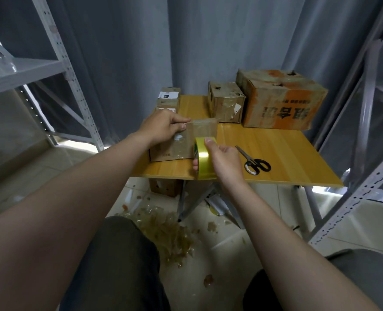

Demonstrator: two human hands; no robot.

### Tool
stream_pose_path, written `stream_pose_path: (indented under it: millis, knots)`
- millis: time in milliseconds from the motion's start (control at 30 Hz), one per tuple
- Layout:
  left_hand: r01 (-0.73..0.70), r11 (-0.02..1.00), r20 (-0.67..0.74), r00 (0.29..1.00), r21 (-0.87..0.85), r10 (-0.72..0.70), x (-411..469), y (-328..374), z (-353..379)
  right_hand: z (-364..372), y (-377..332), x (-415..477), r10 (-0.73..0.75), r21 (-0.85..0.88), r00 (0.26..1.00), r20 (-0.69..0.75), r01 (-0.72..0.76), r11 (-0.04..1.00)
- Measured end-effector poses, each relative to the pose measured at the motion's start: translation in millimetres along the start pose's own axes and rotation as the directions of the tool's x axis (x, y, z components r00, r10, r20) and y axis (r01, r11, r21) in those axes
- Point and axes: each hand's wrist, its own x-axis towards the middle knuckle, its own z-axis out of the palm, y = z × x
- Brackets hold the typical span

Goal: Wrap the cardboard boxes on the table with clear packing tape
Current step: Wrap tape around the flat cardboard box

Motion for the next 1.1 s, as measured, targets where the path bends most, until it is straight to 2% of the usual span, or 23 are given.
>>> stream_pose_path:
  millis: [133, 233, 300, 367, 400, 533, 600, 767, 933, 1100]
  knots:
    - [0.011, 0.995, 0.079, 0.997, -0.096, -0.003, -4.2, -2.5, -0.7, -7.5, 5.1, -17.5, -0.010, 0.028, 0.997, 0.073, 0.008, 1.000]
    - [0.022, 0.995, 0.064, 0.998, -0.093, -0.016, -5.4, -1.8, 4.3, -7.8, 10.4, -19.8, -0.044, 0.011, 0.994, 0.105, 0.043, 0.999]
    - [0.018, 0.999, -0.026, 0.999, -0.046, -0.020, -6.3, -0.9, 9.5, -5.4, 9.3, -17.0, -0.061, -0.007, 0.994, 0.093, 0.062, 0.998]
    - [-0.019, 0.996, -0.112, 0.993, 0.082, 0.029, -8.4, 0.9, 14.6, -3.3, 2.1, -14.0, -0.062, -0.027, 0.996, 0.069, 0.064, 0.998]
    - [-0.034, 0.987, -0.107, 0.993, 0.157, 0.051, -11.3, 2.7, 16.7, -1.6, -0.5, -10.4, -0.060, -0.045, 0.996, 0.058, 0.063, 0.997]
    - [-0.033, 0.927, 0.147, 0.989, 0.374, -0.024, -28.6, -0.2, 28.0, 7.6, -17.0, -0.8, -0.094, -0.168, 0.996, -0.005, 0.092, 0.982]
    - [-0.045, 0.899, 0.215, 0.975, 0.435, -0.055, -30.5, -5.2, 32.7, 5.6, -25.8, 2.4, -0.099, -0.212, 0.995, 0.009, 0.098, 0.972]
    - [-0.023, 0.890, 0.186, 0.980, 0.456, -0.070, -23.1, -3.6, 34.0, 0.8, -20.1, 3.3, -0.089, -0.221, 0.992, 0.084, 0.105, 0.969]
    - [-0.025, 0.892, 0.220, 0.972, 0.452, -0.084, -20.5, -4.8, 32.2, 7.9, -7.6, -3.8, -0.091, -0.162, 0.996, -0.015, 0.088, 0.983]
    - [-0.029, 0.899, 0.271, 0.957, 0.436, -0.101, -16.1, -3.1, 29.6, 4.4, 5.3, -19.8, -0.015, -0.098, 1.000, -0.005, 0.015, 0.995]
